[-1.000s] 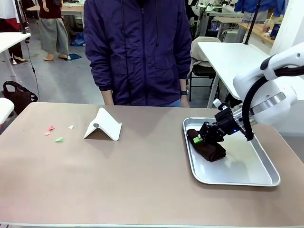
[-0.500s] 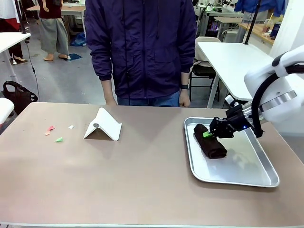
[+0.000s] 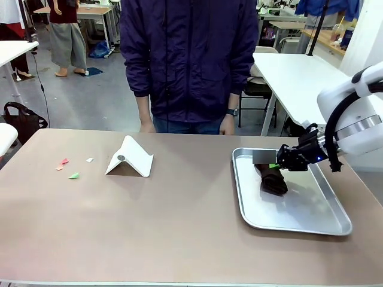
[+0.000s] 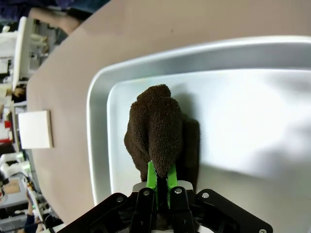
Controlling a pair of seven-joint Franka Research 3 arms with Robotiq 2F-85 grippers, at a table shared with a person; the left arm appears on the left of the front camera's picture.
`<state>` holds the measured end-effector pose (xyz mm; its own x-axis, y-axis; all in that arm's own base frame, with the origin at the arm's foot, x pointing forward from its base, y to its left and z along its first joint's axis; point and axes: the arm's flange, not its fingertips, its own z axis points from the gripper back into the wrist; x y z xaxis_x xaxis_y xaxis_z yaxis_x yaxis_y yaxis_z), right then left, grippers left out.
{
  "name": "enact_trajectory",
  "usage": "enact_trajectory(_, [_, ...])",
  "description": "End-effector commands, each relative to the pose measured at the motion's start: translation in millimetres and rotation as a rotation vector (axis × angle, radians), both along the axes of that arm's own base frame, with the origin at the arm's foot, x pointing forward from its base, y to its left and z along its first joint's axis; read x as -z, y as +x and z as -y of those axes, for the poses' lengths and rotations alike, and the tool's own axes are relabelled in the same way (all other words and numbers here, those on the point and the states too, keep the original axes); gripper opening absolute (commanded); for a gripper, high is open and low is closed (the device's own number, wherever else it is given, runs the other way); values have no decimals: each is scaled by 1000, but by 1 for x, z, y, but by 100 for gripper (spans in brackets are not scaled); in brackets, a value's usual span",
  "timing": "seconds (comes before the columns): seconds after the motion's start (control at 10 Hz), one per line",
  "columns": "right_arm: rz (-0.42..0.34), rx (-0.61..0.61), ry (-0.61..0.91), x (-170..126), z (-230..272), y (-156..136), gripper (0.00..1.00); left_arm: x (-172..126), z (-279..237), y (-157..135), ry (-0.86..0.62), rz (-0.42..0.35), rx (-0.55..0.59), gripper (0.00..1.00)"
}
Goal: Clean the surface of the table.
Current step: If a person points to the right, clean the right side of the table with your right hand, and if they point to the left, clean the left side with your left hand.
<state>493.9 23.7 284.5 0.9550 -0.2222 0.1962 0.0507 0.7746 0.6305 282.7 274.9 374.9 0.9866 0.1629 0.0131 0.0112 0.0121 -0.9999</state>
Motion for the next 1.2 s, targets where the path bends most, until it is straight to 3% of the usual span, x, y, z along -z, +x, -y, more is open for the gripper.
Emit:
enact_trajectory(0.0, [19,83,-37,1,6,4,9,-3,1,-3,-12,22,3,2])
enact_trajectory(0.5, [48,226,51,-11,62,-1,9,-3,1,-3,-12,22,3,2])
enact_trajectory(0.7, [23,137,242,-24,78,-8,9,-3,1,-3,-12,22,3,2])
enact_trajectory(1.1, [-1,123,574,-44,130,-18,9,-3,1,-3,-12,22,3,2])
